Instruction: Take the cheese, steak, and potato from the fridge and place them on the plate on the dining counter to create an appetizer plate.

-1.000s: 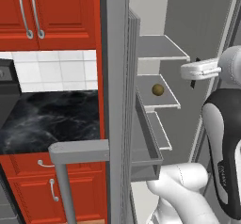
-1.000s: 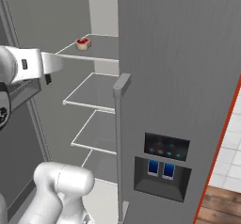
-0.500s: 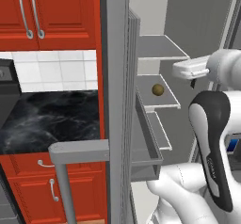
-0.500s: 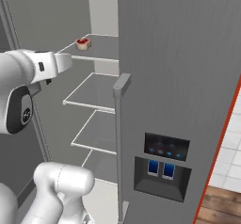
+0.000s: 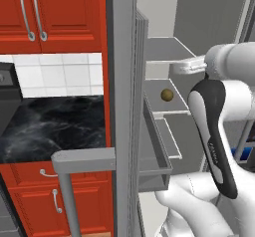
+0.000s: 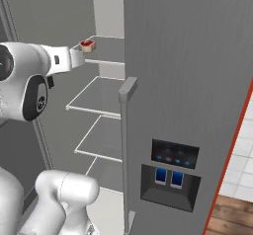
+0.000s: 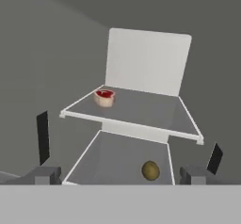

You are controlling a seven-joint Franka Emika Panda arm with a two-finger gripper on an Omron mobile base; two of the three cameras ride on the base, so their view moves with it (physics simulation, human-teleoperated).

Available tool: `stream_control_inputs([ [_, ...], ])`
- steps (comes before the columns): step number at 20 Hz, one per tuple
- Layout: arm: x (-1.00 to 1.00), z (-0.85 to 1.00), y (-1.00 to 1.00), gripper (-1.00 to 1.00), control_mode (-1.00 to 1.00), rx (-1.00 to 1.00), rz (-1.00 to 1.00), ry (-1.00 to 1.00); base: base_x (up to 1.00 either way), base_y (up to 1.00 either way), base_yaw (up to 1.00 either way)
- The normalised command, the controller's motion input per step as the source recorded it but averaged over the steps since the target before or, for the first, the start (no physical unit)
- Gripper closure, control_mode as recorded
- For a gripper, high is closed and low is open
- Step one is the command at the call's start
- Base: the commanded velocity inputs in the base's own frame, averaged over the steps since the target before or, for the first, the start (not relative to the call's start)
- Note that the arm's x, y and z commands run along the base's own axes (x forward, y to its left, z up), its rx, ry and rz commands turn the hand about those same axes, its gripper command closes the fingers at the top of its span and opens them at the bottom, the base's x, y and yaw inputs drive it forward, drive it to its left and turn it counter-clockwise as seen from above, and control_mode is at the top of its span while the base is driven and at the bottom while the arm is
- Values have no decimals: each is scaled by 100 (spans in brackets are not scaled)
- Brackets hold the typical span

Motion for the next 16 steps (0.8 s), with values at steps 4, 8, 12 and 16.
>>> stream_control_inputs([
  [4, 50, -13, 0, -100, -100, 0, 5, 0, 0, 0, 0],
  [8, 50, -22, 1, -100, -100, 0, 6, -1, 0, 0, 0],
  [12, 53, -9, 9, -100, -100, 0, 4, 0, 0, 0, 0],
  [16, 53, 0, 18, -100, -100, 0, 0, 17, 0, 0, 0],
])
